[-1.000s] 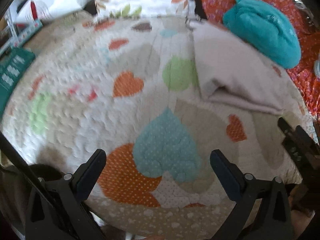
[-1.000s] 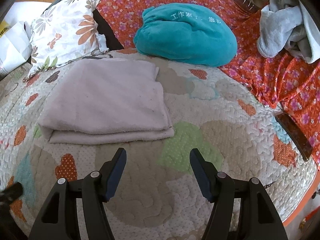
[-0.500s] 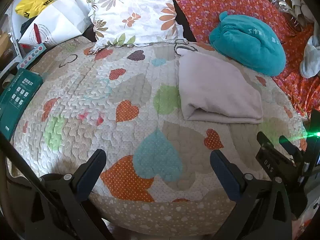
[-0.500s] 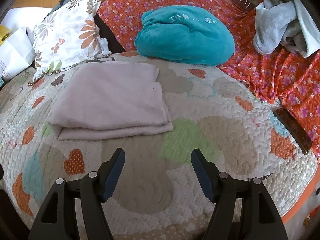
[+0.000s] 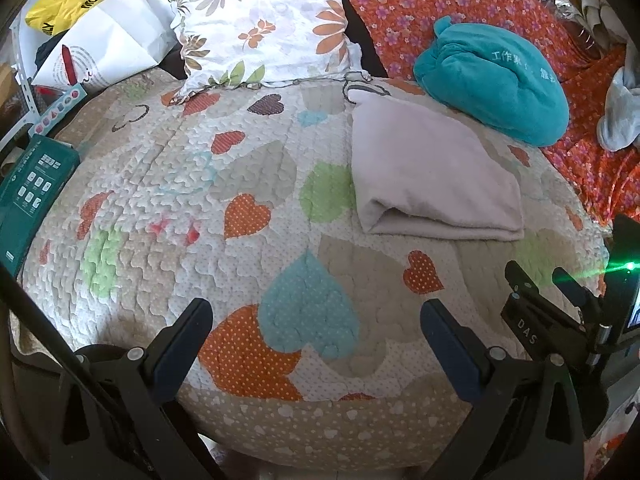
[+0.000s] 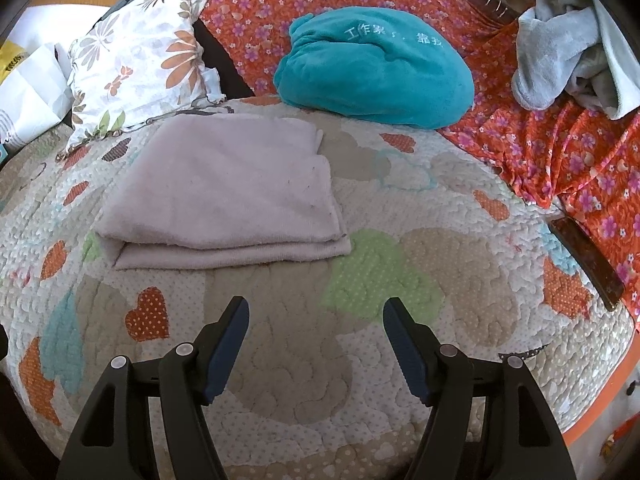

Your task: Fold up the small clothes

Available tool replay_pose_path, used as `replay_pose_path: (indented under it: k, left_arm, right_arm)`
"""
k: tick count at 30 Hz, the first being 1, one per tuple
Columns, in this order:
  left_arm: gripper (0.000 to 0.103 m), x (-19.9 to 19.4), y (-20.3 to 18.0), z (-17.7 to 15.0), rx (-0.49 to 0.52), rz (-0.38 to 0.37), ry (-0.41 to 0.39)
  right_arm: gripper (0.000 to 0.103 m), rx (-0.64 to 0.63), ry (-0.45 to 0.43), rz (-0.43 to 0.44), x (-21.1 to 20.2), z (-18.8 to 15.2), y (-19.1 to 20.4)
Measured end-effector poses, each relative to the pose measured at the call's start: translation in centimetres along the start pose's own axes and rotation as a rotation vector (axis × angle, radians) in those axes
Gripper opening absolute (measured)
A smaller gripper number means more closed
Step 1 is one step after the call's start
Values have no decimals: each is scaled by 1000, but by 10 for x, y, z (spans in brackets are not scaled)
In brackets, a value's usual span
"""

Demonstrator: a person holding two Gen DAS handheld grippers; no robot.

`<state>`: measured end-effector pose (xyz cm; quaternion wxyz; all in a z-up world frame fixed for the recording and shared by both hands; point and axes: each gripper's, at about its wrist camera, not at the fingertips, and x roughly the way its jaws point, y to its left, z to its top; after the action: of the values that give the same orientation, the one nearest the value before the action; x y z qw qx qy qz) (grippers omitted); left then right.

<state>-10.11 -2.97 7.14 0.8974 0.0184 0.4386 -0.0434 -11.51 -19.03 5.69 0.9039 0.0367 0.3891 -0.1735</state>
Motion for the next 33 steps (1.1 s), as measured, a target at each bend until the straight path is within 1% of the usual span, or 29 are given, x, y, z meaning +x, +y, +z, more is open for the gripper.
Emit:
replay_pose_path:
  k: [10,14,21,33]
  left_arm:
    - [103,3,1,-1,-7,-9,13]
    - [103,5,3,-1,-9,-10,14]
    - [103,7,5,-3,-7,-34,24]
    - [103,9,9,-5,-24,-40,31]
  right_arm:
    - [74,-26,11,-2,6,0,4]
    - [74,-34,8,-5,6,-1,6]
    - [75,-46,6,-9,6,-2,8]
    - [75,-63,3,-15,5,-3,12]
